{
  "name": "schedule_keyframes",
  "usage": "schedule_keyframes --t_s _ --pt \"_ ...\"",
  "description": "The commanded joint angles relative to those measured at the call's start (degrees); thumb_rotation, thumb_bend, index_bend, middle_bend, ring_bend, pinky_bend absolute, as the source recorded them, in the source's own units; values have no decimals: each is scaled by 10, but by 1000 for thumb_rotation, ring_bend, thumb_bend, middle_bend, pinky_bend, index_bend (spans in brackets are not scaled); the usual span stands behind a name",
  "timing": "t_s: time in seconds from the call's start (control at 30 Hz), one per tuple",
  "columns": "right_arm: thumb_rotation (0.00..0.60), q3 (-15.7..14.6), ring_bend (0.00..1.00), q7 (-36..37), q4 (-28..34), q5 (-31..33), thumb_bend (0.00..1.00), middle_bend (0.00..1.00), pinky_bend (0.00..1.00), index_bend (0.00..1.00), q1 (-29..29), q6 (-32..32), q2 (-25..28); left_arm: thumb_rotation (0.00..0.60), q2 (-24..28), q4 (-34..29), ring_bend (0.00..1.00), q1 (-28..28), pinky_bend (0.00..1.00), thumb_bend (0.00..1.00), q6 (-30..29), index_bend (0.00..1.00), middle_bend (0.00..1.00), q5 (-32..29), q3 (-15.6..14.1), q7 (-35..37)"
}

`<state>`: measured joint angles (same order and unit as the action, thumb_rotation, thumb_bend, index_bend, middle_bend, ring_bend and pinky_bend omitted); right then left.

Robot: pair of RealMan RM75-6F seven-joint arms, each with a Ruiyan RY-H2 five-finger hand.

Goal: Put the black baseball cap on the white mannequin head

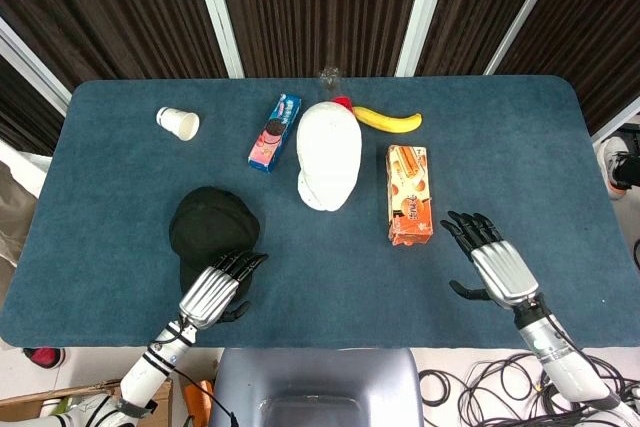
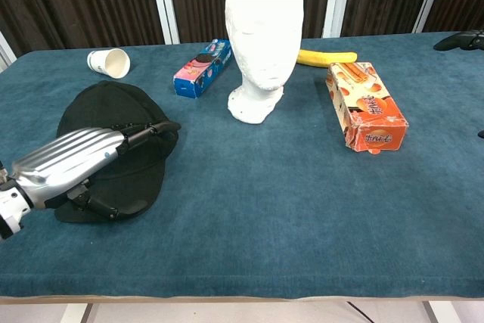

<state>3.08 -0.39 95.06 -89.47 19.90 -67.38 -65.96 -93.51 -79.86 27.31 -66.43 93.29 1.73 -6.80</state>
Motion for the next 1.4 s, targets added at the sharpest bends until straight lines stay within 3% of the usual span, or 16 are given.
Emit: schedule_keyframes --t_s 0.03,0.23,0.37,0.5,0.8,1.13,1.4 --pt "600 -3 0 -3 -3 -1 173 0 0 0 -2 -4 1 600 4 -9 118 -4 158 330 -3 94 156 -8 -3 -22" --pt "600 -26 0 -6 -7 -8 173 0 0 0 -22 -21 19 600 8 -39 162 -51 203 315 -54 178 202 -31 -20 -140" --pt "600 -38 0 5 -3 -5 173 0 0 0 -41 -36 34 600 -40 41 216 -95 290 316 -134 279 261 3 -44 -189" --pt "600 -48 0 20 -10 -9 173 0 0 0 -55 -51 40 600 -86 120 248 -124 298 318 -179 301 279 18 -55 -198" --pt "600 -54 0 30 -3 -1 173 0 0 0 -66 -51 54 600 -160 233 256 -148 299 313 -190 304 299 24 -64 -232" --pt "600 -58 0 69 -23 -6 173 0 0 0 -67 -47 59 600 -215 373 283 -127 299 313 -199 345 322 39 -45 -254" --pt "600 -60 0 86 -34 -4 173 0 0 0 -68 -41 59 600 -253 482 335 -110 336 311 -231 395 368 50 -38 -228"
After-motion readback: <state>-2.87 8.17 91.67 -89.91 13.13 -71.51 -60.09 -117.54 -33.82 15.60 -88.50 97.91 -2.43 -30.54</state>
